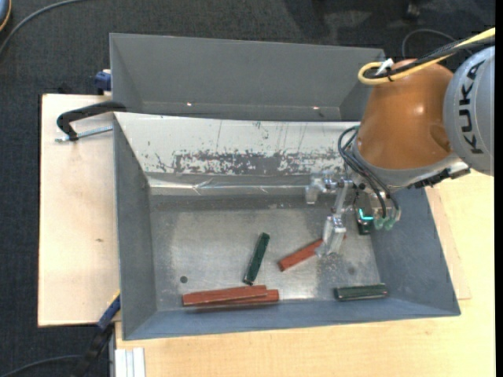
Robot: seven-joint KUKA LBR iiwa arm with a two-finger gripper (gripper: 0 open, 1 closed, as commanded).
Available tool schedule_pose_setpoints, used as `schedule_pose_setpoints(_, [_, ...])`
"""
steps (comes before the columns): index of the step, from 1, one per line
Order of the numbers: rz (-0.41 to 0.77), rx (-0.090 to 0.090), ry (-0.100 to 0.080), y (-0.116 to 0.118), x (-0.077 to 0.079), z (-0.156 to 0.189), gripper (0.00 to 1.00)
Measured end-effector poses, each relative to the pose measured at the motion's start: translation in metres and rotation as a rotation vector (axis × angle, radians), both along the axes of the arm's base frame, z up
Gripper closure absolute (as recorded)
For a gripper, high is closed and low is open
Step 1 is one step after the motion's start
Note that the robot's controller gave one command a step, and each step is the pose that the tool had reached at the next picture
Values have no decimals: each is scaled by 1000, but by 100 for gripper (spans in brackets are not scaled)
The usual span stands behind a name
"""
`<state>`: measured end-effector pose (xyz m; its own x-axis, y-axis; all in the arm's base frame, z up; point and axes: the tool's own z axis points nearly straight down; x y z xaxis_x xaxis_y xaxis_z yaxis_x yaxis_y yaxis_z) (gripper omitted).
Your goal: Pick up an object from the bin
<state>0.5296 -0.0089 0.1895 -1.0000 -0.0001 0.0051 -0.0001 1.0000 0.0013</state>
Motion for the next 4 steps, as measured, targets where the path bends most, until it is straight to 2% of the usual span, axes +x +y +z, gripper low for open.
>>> schedule_pose_setpoints(1, [116, 0, 0, -22, 10, -123, 0])
schedule_pose_setpoints(4, [116, -1, -9, -21, 13, -121, 0])
